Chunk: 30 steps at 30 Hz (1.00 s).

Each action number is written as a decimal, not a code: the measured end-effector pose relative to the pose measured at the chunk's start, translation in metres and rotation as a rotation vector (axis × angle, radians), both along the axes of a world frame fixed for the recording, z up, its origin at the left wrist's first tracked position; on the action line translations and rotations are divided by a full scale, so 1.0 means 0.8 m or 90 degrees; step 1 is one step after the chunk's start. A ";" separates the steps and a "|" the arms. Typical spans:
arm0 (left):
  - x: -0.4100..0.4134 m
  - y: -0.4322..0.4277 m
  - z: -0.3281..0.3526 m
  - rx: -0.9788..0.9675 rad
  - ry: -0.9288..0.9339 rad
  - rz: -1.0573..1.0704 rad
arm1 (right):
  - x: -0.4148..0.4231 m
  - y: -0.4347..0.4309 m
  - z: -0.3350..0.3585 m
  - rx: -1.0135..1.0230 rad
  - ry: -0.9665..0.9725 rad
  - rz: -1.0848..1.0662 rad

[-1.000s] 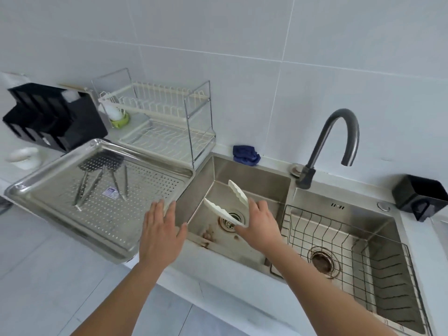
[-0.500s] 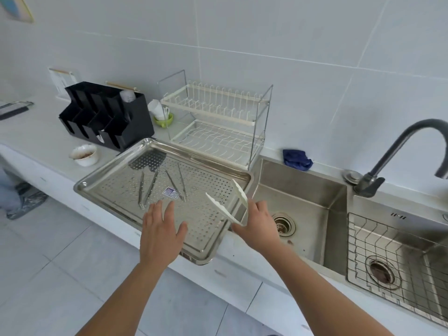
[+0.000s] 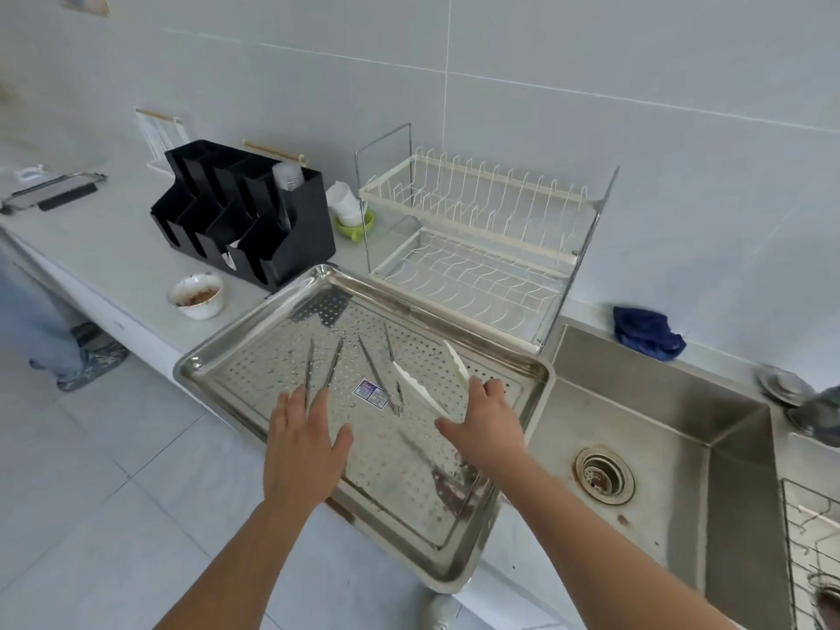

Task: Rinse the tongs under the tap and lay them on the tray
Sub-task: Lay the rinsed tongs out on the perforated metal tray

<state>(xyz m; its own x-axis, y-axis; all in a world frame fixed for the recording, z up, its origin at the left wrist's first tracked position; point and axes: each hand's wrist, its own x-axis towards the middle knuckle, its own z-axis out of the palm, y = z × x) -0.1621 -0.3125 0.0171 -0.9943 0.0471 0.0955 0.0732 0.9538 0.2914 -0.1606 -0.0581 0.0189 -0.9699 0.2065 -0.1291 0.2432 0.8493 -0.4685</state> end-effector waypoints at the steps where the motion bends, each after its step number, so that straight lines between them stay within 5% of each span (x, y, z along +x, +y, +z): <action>1: -0.013 -0.003 -0.005 -0.004 -0.006 -0.001 | -0.012 -0.001 -0.006 -0.001 -0.011 -0.005; 16: -0.119 -0.058 -0.073 -0.065 -0.139 -0.017 | -0.074 -0.026 -0.077 0.083 -0.060 -0.146; 30: -0.141 -0.073 -0.069 0.052 -0.228 -0.062 | -0.059 -0.085 -0.063 0.107 -0.058 -0.319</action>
